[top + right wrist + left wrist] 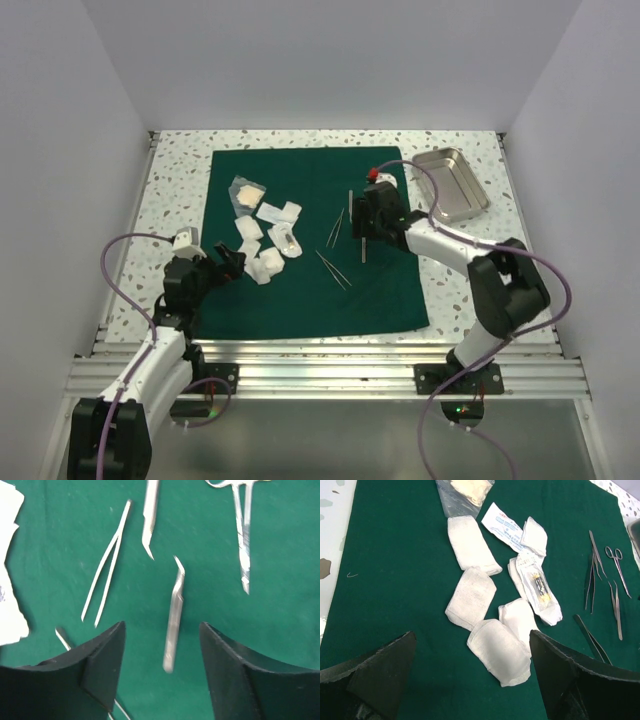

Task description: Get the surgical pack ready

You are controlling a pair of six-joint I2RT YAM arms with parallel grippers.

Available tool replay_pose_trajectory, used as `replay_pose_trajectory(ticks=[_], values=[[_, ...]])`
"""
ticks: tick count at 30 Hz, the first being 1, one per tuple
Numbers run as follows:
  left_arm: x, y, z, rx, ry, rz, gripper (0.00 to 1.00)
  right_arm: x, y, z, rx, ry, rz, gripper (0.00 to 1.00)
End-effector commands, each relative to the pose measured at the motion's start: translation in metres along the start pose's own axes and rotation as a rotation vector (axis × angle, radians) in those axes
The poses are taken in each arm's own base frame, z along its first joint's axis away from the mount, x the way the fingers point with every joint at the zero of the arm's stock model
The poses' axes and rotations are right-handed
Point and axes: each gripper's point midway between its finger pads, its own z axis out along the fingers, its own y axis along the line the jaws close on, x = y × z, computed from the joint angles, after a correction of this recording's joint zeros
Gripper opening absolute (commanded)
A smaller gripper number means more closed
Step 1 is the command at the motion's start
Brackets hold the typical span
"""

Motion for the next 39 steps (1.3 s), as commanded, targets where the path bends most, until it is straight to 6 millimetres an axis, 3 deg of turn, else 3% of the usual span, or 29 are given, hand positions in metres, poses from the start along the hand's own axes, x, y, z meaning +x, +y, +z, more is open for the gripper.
replay_pose_trajectory(ticks=[1, 9, 18, 21, 24, 27, 31, 39], values=[[-0.023, -0.011, 0.002, 0.030, -0.060, 0.011, 1.00, -0.007, -0.001, 0.013, 0.092, 0.009, -0.047, 0.63], [-0.022, -0.012, 0.003, 0.035, -0.054, 0.011, 1.00, 0.000, -0.002, 0.039, 0.179, 0.056, -0.087, 0.49], [-0.022, -0.012, 0.003, 0.034, -0.052, 0.012, 1.00, 0.013, -0.009, 0.052, 0.236, 0.103, -0.120, 0.38], [-0.021, -0.012, 0.003, 0.034, -0.051, 0.012, 1.00, 0.016, -0.009, 0.055, 0.235, 0.114, -0.116, 0.21], [-0.021, -0.011, 0.003, 0.032, -0.052, 0.014, 1.00, 0.013, -0.008, 0.051, 0.230, 0.108, -0.110, 0.10], [-0.022, -0.011, 0.003, 0.033, -0.053, 0.014, 0.99, 0.000, -0.008, 0.039, 0.233, 0.084, -0.115, 0.00], [-0.021, -0.011, 0.003, 0.033, -0.053, 0.014, 1.00, -0.038, -0.017, 0.019, 0.213, 0.034, -0.108, 0.00], [-0.021, -0.013, 0.002, 0.043, -0.053, 0.015, 0.99, -0.123, -0.081, -0.008, 0.177, -0.064, -0.108, 0.00]])
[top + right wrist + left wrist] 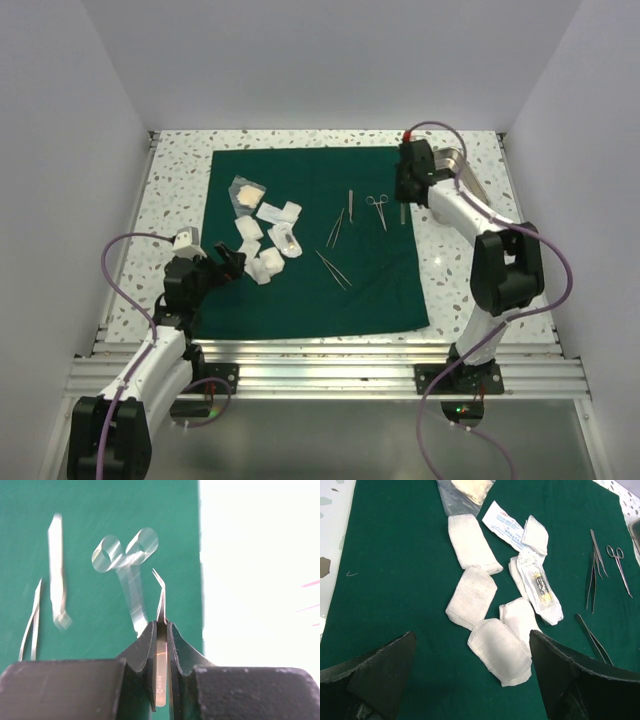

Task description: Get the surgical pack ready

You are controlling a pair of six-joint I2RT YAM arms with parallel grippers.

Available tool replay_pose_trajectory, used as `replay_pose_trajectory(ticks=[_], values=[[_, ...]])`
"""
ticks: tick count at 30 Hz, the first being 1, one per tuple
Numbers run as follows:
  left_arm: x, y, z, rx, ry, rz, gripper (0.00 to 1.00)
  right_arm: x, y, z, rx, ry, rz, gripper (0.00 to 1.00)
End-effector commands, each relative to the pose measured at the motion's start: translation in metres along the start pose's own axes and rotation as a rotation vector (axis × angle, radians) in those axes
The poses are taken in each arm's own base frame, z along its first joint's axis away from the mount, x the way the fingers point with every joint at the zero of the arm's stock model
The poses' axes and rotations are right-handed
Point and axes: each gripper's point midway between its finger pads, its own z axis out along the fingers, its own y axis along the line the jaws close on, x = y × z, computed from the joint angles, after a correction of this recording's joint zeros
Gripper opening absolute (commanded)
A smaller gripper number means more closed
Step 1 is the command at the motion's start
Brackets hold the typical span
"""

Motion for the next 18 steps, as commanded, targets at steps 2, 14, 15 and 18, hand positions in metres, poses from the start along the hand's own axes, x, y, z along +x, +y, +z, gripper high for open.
replay_pose_trajectory(ticks=[2, 14, 15, 18], values=[[-0.023, -0.013, 0.002, 0.042, -0.062, 0.016, 0.99, -0.064, -0.035, -0.024, 0.058, -0.154, -0.115, 0.00], [-0.021, -0.013, 0.003, 0.043, -0.051, 0.019, 0.99, -0.126, -0.112, 0.055, 0.429, -0.146, -0.237, 0.00], [-0.021, -0.013, 0.003, 0.044, -0.050, 0.019, 0.99, -0.127, -0.112, 0.059, 0.396, -0.146, -0.228, 0.00], [-0.022, -0.014, 0.002, 0.049, -0.056, 0.020, 0.99, -0.133, -0.129, 0.065, 0.354, -0.154, -0.199, 0.00]])
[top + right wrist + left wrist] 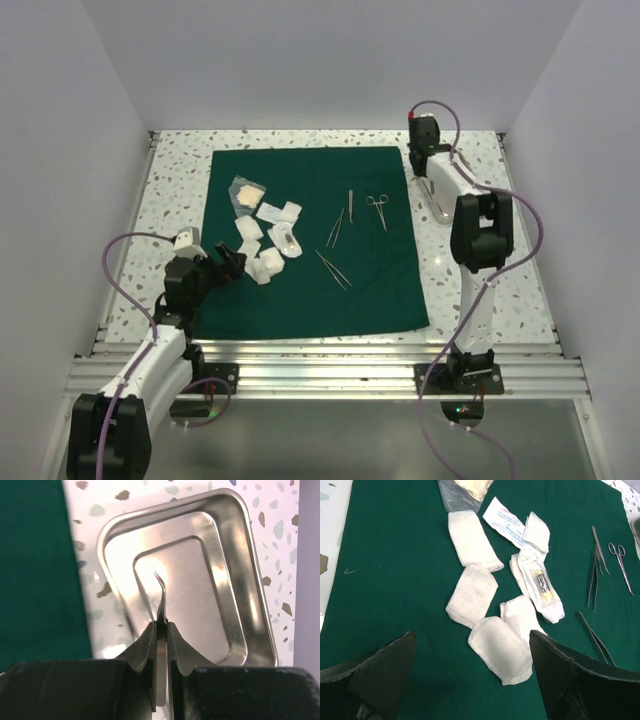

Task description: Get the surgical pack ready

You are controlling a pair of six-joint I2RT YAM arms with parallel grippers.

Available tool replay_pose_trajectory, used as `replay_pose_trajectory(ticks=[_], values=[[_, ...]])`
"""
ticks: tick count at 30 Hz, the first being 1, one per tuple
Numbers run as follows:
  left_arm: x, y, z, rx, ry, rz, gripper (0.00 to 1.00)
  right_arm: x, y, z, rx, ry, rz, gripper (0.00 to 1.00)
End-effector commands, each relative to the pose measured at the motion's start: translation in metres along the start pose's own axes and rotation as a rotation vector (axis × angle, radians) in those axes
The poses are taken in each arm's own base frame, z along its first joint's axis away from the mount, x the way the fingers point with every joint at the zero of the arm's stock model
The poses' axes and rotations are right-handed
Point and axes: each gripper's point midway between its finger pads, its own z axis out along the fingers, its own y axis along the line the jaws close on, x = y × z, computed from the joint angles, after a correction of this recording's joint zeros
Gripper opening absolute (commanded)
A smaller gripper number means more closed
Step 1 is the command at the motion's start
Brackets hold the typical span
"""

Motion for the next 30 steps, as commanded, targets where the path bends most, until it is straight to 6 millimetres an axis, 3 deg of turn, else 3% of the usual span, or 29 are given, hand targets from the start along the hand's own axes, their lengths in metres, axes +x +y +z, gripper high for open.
replay_pose_trajectory(ticks=[1, 4, 8, 14, 25, 30], values=[[-0.025, -0.015, 0.001, 0.052, -0.070, 0.021, 0.99, -0.031, -0.033, 0.003, -0.047, -0.083, 0.033, 0.00], [-0.025, -0.015, 0.002, 0.051, -0.066, 0.021, 0.99, -0.026, -0.038, 0.012, -0.046, -0.083, -0.016, 0.00], [-0.024, -0.015, 0.002, 0.051, -0.064, 0.022, 0.99, -0.011, -0.030, 0.031, -0.069, -0.036, -0.111, 0.00], [-0.024, -0.015, 0.002, 0.053, -0.061, 0.024, 0.99, 0.013, -0.020, 0.048, -0.111, 0.011, -0.100, 0.00], [-0.024, -0.016, 0.001, 0.058, -0.064, 0.026, 0.99, 0.043, -0.009, 0.038, -0.224, 0.071, -0.051, 0.03], [-0.025, -0.017, 0.001, 0.063, -0.070, 0.025, 0.99, 0.056, -0.005, 0.033, -0.255, 0.112, -0.029, 0.22]])
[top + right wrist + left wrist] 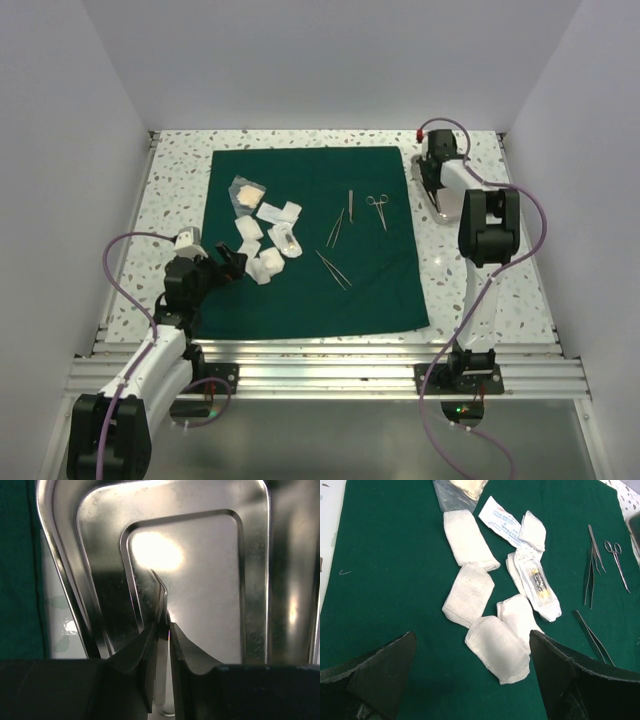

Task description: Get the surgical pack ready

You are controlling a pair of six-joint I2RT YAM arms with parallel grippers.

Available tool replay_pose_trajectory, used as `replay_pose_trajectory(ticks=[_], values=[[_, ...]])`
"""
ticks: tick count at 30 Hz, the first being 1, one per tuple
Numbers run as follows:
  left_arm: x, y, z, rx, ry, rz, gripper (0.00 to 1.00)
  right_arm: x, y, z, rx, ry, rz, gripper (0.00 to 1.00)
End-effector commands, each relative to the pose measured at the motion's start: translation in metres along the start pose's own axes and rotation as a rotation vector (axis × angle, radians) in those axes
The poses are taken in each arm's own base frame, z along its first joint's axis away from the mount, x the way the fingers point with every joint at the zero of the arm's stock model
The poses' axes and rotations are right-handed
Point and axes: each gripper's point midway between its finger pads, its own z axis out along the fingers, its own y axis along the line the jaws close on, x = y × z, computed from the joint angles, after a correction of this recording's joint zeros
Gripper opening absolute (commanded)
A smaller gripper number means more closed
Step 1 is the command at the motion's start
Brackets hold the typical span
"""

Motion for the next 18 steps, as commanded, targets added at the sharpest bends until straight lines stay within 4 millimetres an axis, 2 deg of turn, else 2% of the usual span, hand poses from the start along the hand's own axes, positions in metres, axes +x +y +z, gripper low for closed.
replay_pose_trajectory(ticks=[1, 7, 8, 10, 13, 18], values=[[-0.024, -0.014, 0.001, 0.048, -0.071, 0.024, 1.00, -0.004, -0.002, -0.021, -0.043, -0.008, 0.044, 0.24], [-0.024, -0.015, 0.000, 0.055, -0.072, 0.025, 1.00, 0.006, -0.005, -0.048, -0.035, -0.022, 0.128, 0.28], [-0.024, -0.015, 0.000, 0.055, -0.072, 0.025, 1.00, 0.017, -0.003, -0.049, -0.029, -0.001, 0.151, 0.29], [-0.025, -0.016, 0.000, 0.058, -0.075, 0.027, 1.00, 0.025, -0.011, -0.058, 0.017, 0.016, 0.181, 0.31], [-0.025, -0.016, -0.001, 0.060, -0.078, 0.028, 1.00, 0.053, -0.012, -0.065, 0.065, 0.073, 0.246, 0.31], [-0.025, -0.016, -0.001, 0.065, -0.077, 0.028, 1.00, 0.071, -0.008, -0.080, 0.058, 0.078, 0.292, 0.31]])
